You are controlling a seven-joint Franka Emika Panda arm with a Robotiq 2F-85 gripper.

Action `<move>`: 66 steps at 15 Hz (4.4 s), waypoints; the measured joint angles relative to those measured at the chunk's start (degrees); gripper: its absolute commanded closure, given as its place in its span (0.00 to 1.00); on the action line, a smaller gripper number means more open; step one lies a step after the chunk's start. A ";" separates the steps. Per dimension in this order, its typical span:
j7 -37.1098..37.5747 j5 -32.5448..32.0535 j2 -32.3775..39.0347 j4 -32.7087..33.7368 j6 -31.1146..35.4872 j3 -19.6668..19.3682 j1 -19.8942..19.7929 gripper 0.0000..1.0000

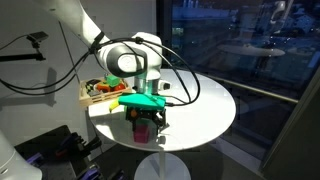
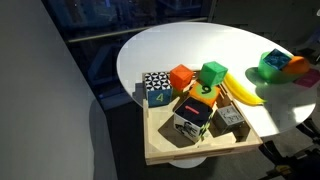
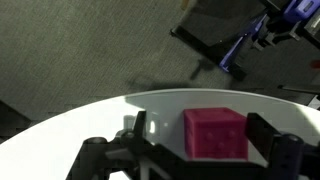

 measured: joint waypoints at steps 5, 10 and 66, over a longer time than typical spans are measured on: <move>-0.20 0.01 -1.13 -1.97 0.64 0.56 0.27 0.00; -0.29 2.18 -1.23 -3.43 1.41 1.05 0.67 0.00; 6.03 8.19 -6.71 -5.11 7.64 4.06 4.79 0.69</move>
